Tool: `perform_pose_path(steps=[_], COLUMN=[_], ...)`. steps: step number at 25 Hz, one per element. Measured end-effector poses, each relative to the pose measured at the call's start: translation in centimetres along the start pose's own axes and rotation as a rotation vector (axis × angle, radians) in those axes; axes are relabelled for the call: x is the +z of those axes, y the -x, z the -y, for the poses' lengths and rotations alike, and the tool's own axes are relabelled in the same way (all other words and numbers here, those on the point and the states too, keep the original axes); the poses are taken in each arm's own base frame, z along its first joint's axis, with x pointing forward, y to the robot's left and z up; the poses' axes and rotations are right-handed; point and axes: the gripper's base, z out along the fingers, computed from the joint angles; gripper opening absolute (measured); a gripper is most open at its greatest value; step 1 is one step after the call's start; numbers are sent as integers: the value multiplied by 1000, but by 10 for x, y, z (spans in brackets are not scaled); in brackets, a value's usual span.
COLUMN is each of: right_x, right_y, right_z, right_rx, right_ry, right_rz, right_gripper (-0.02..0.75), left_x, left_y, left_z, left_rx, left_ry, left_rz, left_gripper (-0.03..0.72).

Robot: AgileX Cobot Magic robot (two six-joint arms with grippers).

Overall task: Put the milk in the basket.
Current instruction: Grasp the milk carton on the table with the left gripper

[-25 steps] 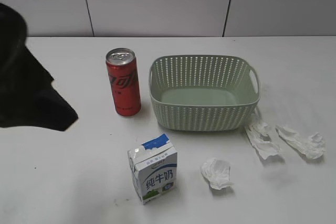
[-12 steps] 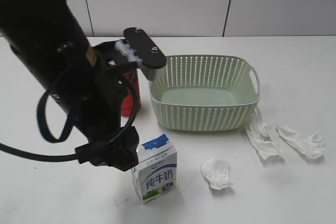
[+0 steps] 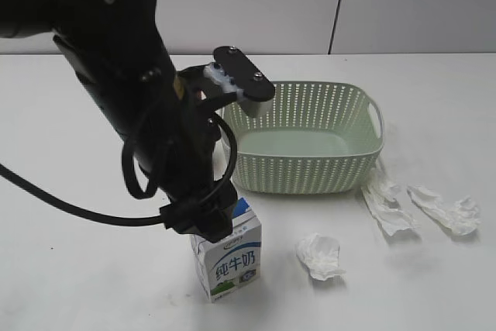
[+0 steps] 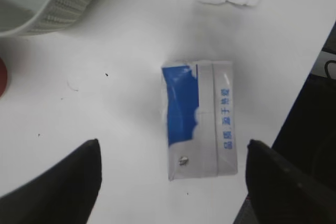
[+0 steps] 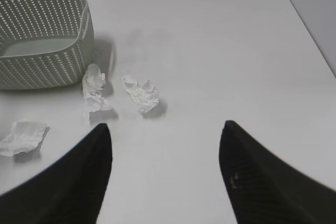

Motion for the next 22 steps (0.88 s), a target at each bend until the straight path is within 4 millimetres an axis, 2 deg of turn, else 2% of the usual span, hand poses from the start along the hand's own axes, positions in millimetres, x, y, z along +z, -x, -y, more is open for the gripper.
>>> perform_pose_path(steps=[17, 22], right_x=[0, 0], right_y=[0, 0], right_z=[0, 0], right_rx=[0, 0], right_ry=[0, 0], right_rz=[0, 0], right_gripper=[519, 519], left_x=[50, 54], left_y=[3, 4], left_z=[-9, -10], left_rx=[-43, -49], left_ry=[-39, -40], left_rz=[-65, -63], left_gripper=[633, 629])
